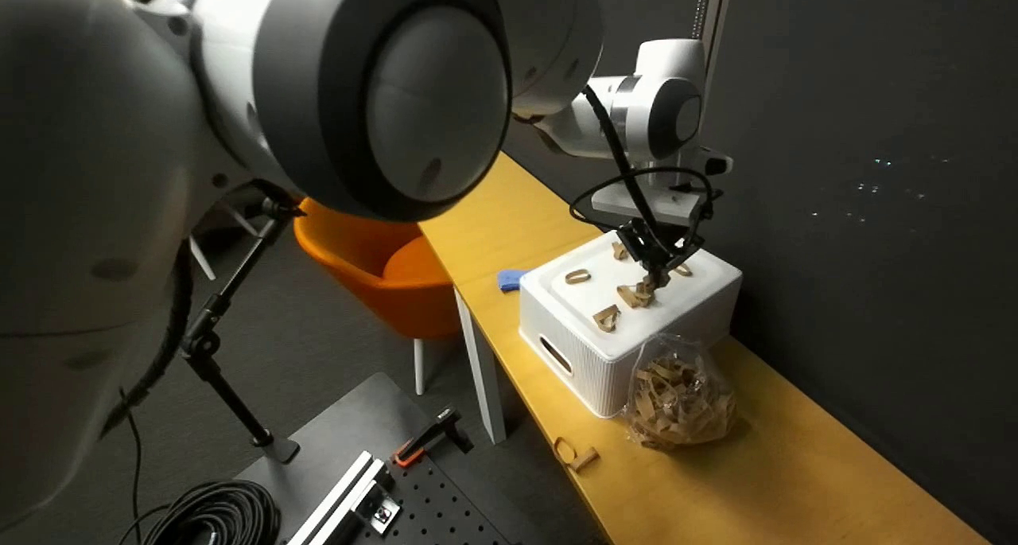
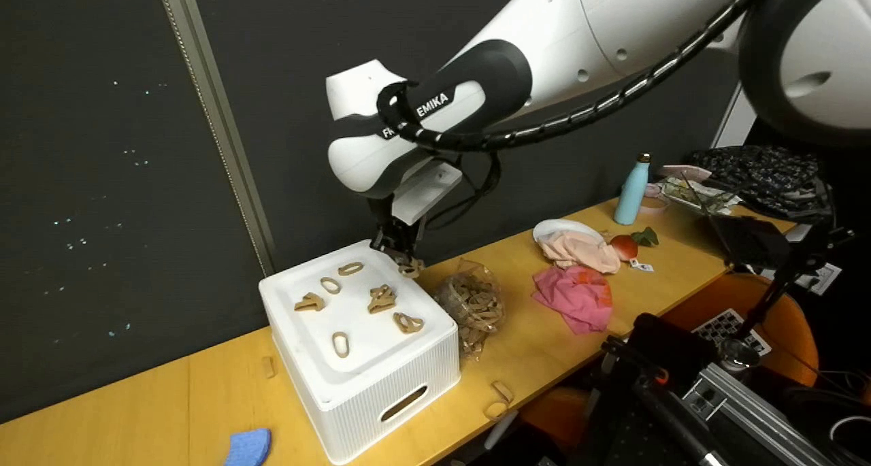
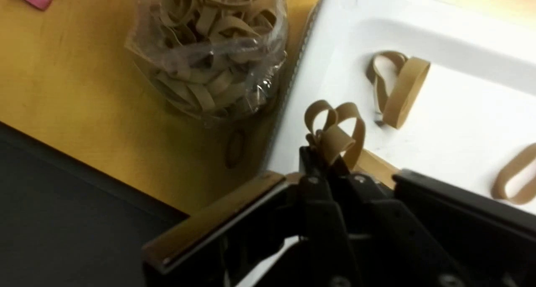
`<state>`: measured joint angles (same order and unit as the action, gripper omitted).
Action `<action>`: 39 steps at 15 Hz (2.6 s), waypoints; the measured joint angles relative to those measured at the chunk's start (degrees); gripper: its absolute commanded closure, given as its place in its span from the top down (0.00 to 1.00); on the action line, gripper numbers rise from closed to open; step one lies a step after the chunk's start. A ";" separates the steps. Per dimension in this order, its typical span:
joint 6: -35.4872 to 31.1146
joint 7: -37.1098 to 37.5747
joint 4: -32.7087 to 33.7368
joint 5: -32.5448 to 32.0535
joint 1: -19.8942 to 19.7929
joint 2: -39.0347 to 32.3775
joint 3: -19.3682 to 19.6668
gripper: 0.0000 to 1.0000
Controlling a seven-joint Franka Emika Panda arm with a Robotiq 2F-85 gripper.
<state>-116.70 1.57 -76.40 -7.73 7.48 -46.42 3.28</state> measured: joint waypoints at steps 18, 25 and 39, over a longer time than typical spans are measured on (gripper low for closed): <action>-25.70 15.95 -45.34 -9.48 -2.28 21.52 6.48 0.02; -33.07 15.60 -42.44 -10.23 -1.36 17.67 6.06 0.02; -35.83 9.67 -36.39 -7.36 -1.12 13.44 2.81 1.00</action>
<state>-152.53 11.23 -112.79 -15.10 6.35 -32.98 6.09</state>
